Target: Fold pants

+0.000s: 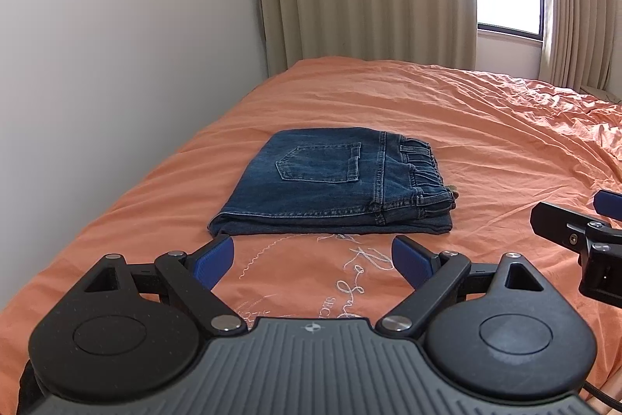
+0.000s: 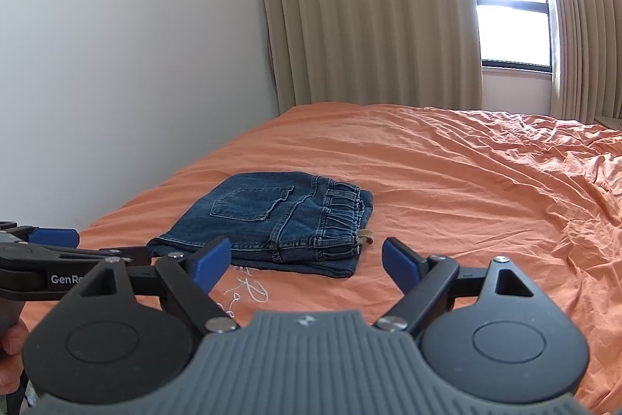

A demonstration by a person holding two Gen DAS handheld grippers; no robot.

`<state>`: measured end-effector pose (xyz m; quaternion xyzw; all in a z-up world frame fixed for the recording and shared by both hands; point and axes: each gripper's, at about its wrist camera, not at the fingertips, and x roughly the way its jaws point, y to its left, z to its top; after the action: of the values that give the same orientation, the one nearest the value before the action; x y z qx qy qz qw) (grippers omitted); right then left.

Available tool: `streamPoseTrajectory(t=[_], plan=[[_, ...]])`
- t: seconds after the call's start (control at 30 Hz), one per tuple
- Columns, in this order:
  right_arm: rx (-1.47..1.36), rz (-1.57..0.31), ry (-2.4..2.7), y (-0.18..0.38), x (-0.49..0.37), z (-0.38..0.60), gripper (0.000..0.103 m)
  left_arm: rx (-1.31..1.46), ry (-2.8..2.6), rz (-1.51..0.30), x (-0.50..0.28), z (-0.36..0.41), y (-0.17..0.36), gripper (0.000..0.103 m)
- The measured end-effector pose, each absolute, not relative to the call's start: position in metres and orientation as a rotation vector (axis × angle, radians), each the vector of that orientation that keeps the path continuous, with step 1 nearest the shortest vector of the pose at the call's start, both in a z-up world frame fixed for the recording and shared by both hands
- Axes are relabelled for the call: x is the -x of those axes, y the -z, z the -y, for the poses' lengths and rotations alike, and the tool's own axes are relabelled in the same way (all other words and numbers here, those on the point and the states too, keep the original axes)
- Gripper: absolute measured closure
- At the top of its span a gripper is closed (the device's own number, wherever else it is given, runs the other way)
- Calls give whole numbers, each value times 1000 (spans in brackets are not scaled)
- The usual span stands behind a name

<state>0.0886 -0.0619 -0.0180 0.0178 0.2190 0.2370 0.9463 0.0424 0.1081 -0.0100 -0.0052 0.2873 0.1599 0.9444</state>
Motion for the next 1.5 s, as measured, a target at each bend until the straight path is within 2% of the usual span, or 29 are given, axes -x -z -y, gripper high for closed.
streamPoseTrajectory(t=[1.5], plan=[[-41,-446,-487,17,-78,63,22,4,-323,-591,-40,-93,8,0]])
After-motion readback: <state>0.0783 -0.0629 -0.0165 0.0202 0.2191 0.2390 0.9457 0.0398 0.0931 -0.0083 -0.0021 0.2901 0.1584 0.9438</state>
